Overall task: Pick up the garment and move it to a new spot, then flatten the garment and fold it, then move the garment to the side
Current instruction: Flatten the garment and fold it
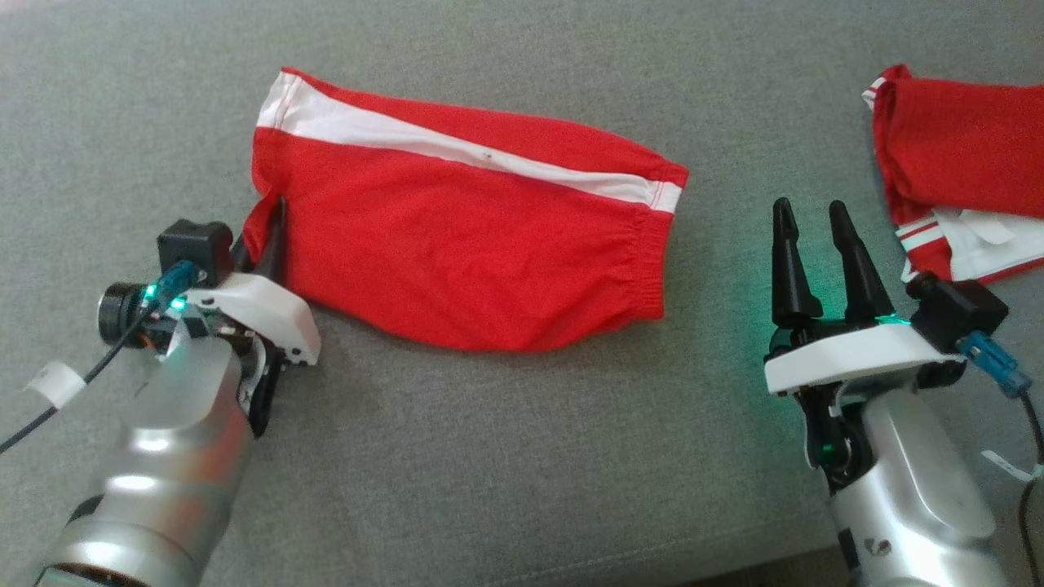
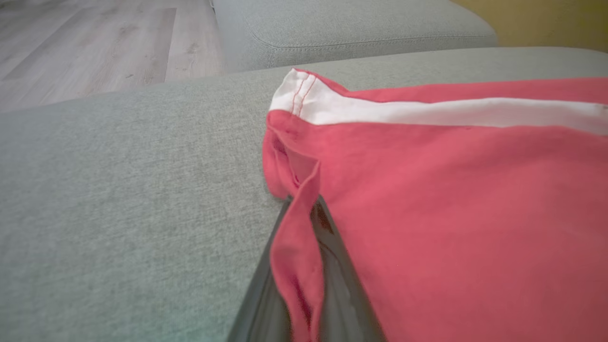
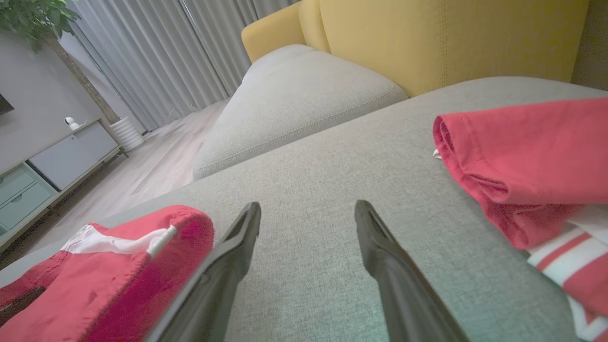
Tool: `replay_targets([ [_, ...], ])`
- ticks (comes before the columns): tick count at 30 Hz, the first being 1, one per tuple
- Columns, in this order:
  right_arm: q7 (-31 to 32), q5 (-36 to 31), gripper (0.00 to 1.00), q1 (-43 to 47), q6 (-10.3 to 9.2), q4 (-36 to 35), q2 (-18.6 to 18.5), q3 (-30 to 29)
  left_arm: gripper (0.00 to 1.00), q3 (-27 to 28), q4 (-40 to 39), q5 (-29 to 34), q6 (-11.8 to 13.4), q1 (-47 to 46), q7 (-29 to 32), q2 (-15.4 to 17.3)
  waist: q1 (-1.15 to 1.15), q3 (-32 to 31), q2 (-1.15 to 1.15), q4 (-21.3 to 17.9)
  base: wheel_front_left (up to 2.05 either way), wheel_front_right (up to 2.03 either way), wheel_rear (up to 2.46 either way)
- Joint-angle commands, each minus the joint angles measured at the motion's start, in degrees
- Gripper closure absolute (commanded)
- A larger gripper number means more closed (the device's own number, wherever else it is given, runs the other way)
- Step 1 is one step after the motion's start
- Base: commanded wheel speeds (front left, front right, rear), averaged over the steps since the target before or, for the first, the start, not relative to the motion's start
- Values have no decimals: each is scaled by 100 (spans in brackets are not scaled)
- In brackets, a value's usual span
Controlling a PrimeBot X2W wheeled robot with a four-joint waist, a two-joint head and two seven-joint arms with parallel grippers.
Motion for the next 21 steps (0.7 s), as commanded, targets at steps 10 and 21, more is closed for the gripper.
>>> replay_targets([
  [10, -77, -401, 0, 441, -4, -43, 60, -248, 100, 1017, -1347, 243, 615, 1397, 17, -63, 0, -771, 0, 581, 0, 0, 0],
  [21, -78, -735, 0, 579, -4, -131, 60, -45, 0, 1677, -2329, 891, 842, 2587, 17, -514, 0, -1047, 0, 1175, 0, 0, 0],
])
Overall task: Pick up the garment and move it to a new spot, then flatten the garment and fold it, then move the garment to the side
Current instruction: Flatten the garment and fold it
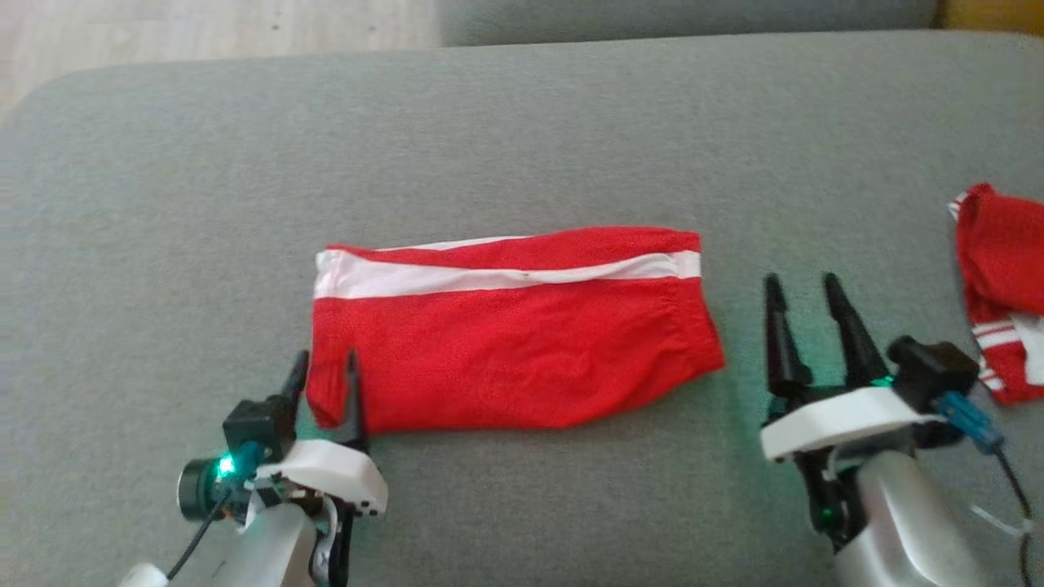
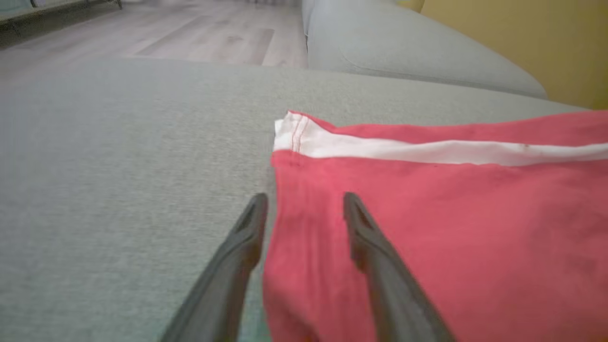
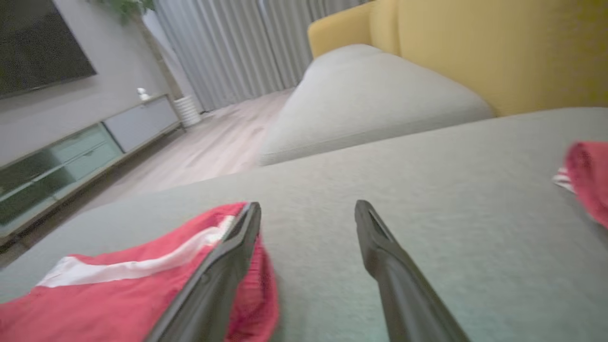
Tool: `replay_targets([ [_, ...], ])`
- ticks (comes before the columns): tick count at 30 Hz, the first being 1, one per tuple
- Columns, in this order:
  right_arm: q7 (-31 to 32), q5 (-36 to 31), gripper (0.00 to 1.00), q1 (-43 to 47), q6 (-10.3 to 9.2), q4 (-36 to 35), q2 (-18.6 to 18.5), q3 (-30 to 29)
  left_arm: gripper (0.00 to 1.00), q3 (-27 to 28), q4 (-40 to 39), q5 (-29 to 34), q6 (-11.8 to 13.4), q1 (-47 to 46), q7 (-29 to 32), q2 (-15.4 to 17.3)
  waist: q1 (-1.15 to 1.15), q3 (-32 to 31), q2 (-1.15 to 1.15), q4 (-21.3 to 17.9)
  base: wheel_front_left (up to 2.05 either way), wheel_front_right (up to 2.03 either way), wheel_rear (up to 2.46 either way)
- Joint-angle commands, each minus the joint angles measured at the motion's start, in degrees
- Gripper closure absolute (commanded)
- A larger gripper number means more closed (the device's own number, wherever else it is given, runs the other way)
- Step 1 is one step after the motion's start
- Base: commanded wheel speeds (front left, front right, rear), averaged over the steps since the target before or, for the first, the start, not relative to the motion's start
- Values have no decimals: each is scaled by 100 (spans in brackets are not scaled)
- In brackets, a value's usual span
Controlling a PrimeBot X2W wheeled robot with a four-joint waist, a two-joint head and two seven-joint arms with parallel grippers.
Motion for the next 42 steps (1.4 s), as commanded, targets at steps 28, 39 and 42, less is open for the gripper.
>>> replay_targets([
  [28, -63, 364, 100, -775, -4, 2175, 22, 433, 0, 854, -743, 898, -303, 611, -28, -263, 0, 42, 0, 677, 0, 0, 0],
  [39, -63, 277, 100, -778, -4, 1450, 4, -108, 0, 714, -722, 792, -295, 787, -28, -264, 0, -199, 0, 445, 0, 0, 0],
  [42, 20, 813, 100, -848, -4, 1135, 17, 625, 0, 612, -677, 767, -310, 828, -28, -264, 0, -264, 0, 490, 0, 0, 0],
])
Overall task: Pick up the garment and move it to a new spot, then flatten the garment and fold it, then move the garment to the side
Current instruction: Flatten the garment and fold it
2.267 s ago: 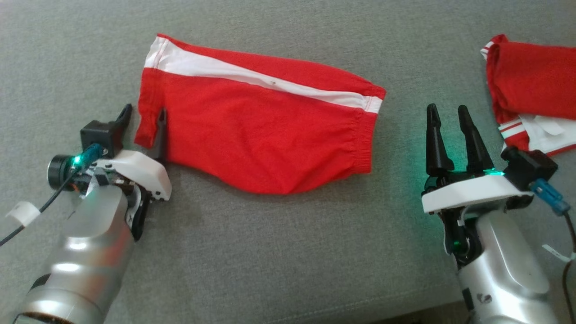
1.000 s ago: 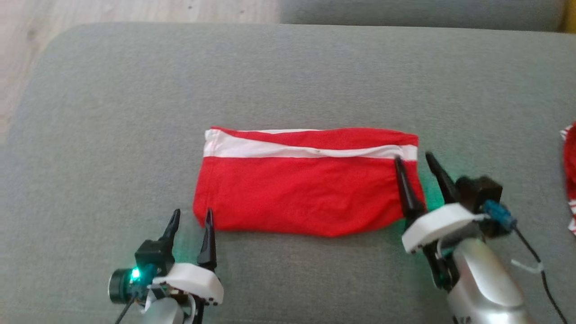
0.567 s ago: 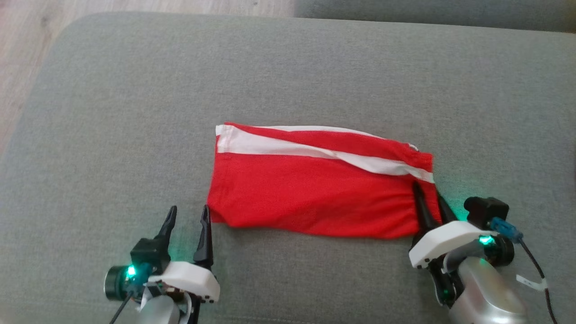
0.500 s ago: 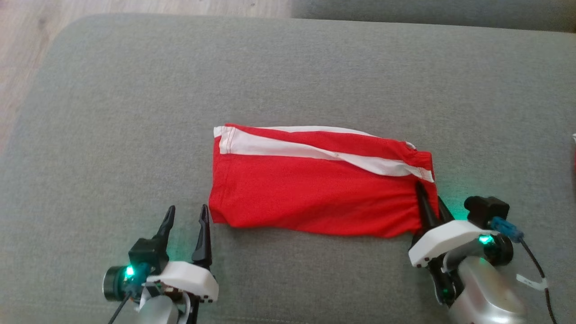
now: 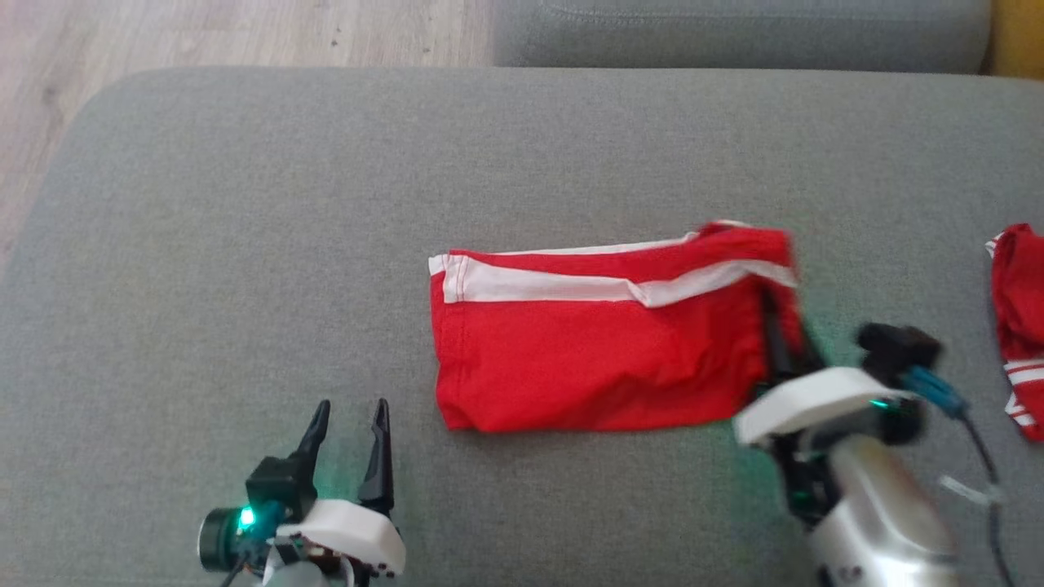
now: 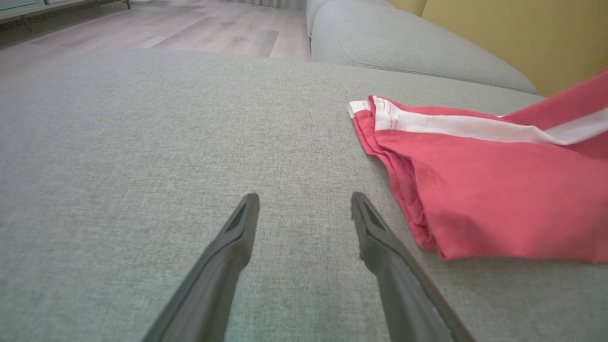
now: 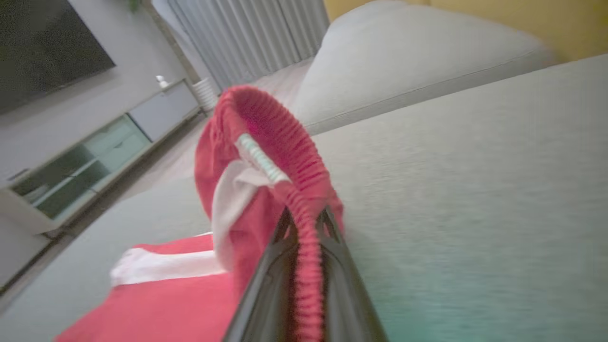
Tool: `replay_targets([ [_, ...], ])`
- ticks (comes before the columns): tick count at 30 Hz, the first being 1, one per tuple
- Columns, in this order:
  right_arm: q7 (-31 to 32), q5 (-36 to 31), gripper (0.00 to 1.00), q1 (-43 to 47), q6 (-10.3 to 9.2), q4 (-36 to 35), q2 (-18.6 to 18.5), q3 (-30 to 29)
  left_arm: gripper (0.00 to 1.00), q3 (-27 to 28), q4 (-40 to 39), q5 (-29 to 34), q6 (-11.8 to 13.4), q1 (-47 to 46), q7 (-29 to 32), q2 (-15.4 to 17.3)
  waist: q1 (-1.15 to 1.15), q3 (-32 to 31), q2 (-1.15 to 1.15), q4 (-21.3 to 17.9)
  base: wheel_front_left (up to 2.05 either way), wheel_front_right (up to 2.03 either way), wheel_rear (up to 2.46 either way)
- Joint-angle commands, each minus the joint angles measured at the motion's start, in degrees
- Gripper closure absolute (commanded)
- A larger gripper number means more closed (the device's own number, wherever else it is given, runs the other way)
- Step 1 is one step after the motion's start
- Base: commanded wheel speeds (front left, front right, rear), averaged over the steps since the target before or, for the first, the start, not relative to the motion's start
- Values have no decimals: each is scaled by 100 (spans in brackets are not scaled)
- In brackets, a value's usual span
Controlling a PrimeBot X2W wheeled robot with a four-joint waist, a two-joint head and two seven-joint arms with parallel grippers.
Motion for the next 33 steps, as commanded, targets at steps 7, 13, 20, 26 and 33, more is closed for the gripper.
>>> replay_targets([
  [7, 560, 1417, 100, -223, -4, -1015, 26, 1617, 0, -220, 12, -126, -25, 0, -29, 25, 0, -95, 0, 486, 0, 0, 0],
  [13, 576, 1659, 100, -457, -4, -694, 27, 1893, 0, -509, 105, -196, 6, 17, -29, 25, 0, -93, 0, 1268, 0, 0, 0],
  [20, 258, 2022, 0, -759, -4, -138, 27, 2304, 0, -487, 183, -182, 46, 16, -29, 25, 0, -69, 0, 1774, 0, 0, 0],
  [26, -42, 2221, 0, -858, -4, -73, 28, 2565, 0, -138, -85, -11, 115, -8, -29, 25, 0, -145, 0, 1383, 0, 0, 0],
  [33, -69, 693, 0, -422, -4, -345, 28, 913, 0, 170, -701, 280, 176, 0, -29, 25, 0, -225, 0, 691, 0, 0, 0],
])
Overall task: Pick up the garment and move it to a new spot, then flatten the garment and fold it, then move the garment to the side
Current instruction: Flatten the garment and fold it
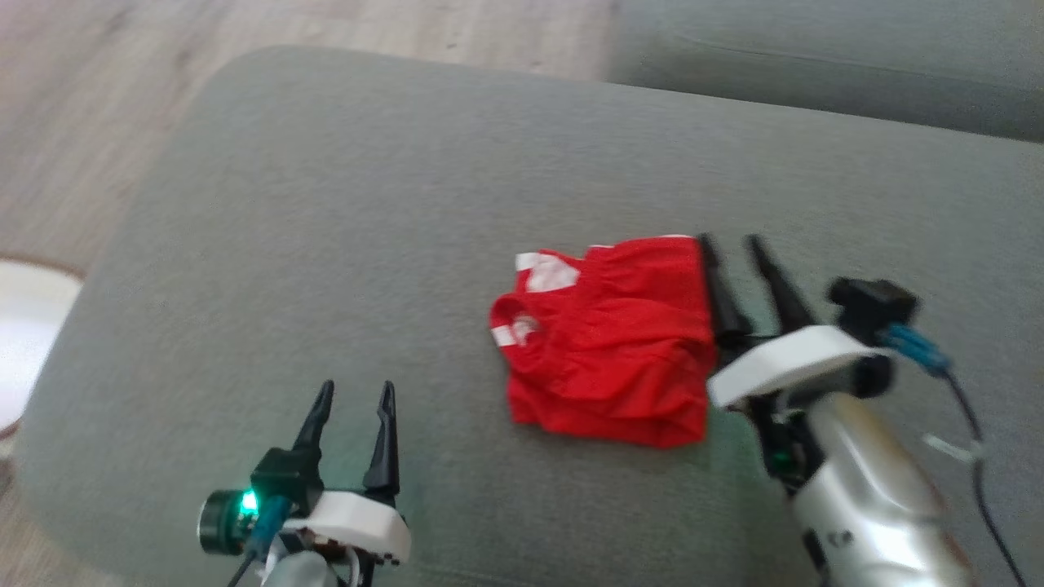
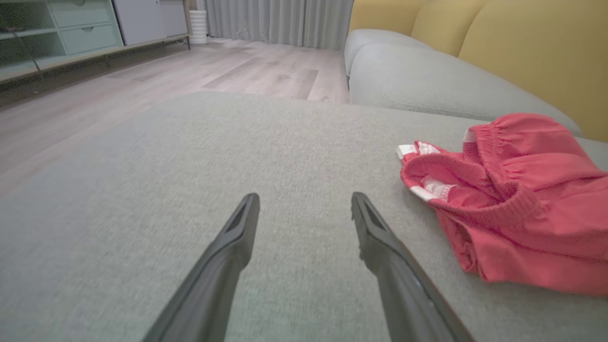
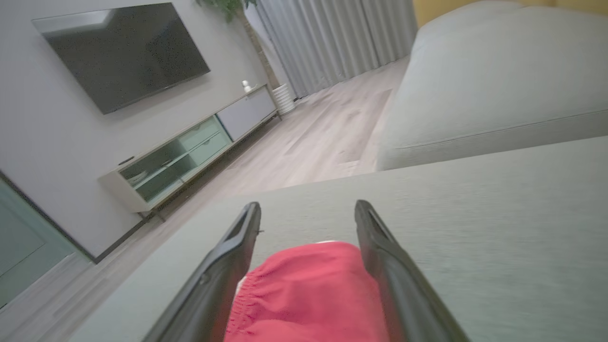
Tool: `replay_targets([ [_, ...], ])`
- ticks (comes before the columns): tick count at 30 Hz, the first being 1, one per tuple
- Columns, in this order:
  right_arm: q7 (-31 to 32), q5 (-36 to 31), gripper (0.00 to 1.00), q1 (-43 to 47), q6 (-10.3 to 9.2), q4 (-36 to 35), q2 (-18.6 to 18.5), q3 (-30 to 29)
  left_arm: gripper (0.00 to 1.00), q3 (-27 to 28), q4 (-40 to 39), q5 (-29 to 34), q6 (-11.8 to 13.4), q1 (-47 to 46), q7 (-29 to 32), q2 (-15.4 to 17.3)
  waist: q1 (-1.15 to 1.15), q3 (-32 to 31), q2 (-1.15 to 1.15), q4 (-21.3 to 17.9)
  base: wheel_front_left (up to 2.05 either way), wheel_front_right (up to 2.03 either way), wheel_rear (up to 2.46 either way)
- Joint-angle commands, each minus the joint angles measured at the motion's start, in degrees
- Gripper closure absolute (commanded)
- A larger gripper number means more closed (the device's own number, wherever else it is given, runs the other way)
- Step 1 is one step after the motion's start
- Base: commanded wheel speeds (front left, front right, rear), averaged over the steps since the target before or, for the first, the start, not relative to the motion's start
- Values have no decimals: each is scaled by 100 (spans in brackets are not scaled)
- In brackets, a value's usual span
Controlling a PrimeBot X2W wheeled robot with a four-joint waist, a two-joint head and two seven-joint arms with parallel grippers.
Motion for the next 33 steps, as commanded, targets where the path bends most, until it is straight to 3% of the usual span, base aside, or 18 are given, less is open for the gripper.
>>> replay_targets([
  [1, -76, -310, 0, 220, -4, -281, 59, -221, 0, 271, -259, 89, 49, -84, -29, 20, 0, -70, 0, -353, 0, 0, 0],
  [7, -77, -1303, 0, 910, -4, -750, 59, -1134, 0, 521, -531, 387, 103, 45, -29, 20, 0, -208, 0, -818, 0, 0, 0],
  [13, -77, -1617, 0, 1395, -4, -861, 59, -1355, 0, 720, -701, 590, 169, 351, -29, 20, 0, -385, 0, -1111, 0, 0, 0],
  [20, -77, -1596, 0, 1793, -4, -860, 59, -1215, 0, 705, -912, 642, 196, 791, -29, 20, 0, -430, 0, -1266, 0, 0, 0],
  [27, -77, -1522, 0, 1775, -4, -901, 59, -961, 0, 519, -895, 591, 184, 779, -29, 20, 0, -416, 0, -1163, 0, 0, 0],
  [33, -77, -1169, 0, 1530, -4, -794, 59, -45, 0, 388, -839, 519, 170, 754, -29, 20, 0, -353, 0, -916, 0, 0, 0],
])
